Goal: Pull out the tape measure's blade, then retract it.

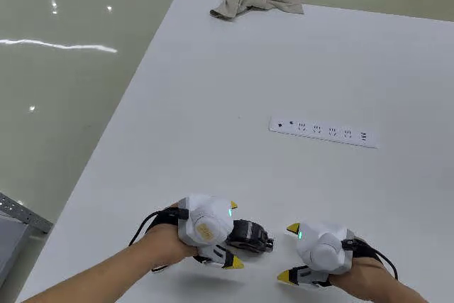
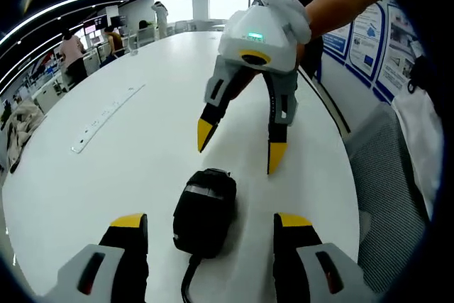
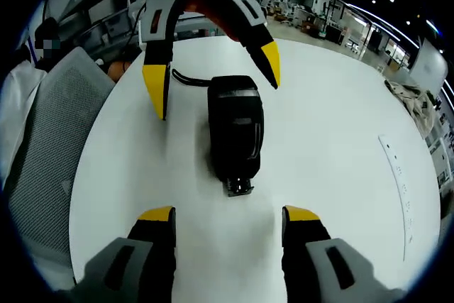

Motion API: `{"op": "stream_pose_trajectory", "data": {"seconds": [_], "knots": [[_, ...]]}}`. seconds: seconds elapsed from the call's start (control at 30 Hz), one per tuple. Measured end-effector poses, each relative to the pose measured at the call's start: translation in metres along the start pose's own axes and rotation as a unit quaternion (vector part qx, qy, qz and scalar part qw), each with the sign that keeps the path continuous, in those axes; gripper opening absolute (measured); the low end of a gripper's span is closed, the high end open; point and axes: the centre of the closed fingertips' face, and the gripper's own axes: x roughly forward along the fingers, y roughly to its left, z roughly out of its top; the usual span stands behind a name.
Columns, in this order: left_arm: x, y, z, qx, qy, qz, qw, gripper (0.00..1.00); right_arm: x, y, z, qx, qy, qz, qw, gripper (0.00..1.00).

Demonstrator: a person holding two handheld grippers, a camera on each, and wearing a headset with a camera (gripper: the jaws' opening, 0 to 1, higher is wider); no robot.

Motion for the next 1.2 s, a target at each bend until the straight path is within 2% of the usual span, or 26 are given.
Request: {"op": "stream_pose_trajectory", "data": {"seconds": [0.23, 0.4, 0.63, 0.77, 0.87, 1.2], "knots": [[0.009, 0.0, 0.001, 0.013, 0.002, -0.014, 0.9998, 0.66, 0.007, -0.004, 0.005, -0.017, -0.003, 0.01, 0.9998, 0.56], [0.013, 0.003, 0.001, 0.016, 0.004, -0.015, 0.9998, 0.63, 0.01, -0.007, 0.01, -0.022, -0.009, 0.012, 0.9996, 0.55], [0.02, 0.005, 0.0, 0.03, 0.013, -0.016, 0.9993, 0.61, 0.015, -0.008, 0.011, -0.04, -0.012, 0.018, 0.9989, 0.47], [0.022, 0.005, 0.001, 0.039, 0.017, -0.017, 0.9989, 0.59, 0.018, -0.009, 0.012, -0.042, -0.01, 0.02, 0.9988, 0.46], [0.024, 0.004, 0.001, 0.056, 0.023, -0.021, 0.998, 0.55, 0.02, -0.008, 0.012, -0.047, -0.008, 0.024, 0.9986, 0.43], [0.029, 0.002, -0.005, 0.069, 0.035, -0.029, 0.9966, 0.5, 0.026, -0.009, 0.013, -0.047, -0.005, 0.031, 0.9984, 0.35]]}}
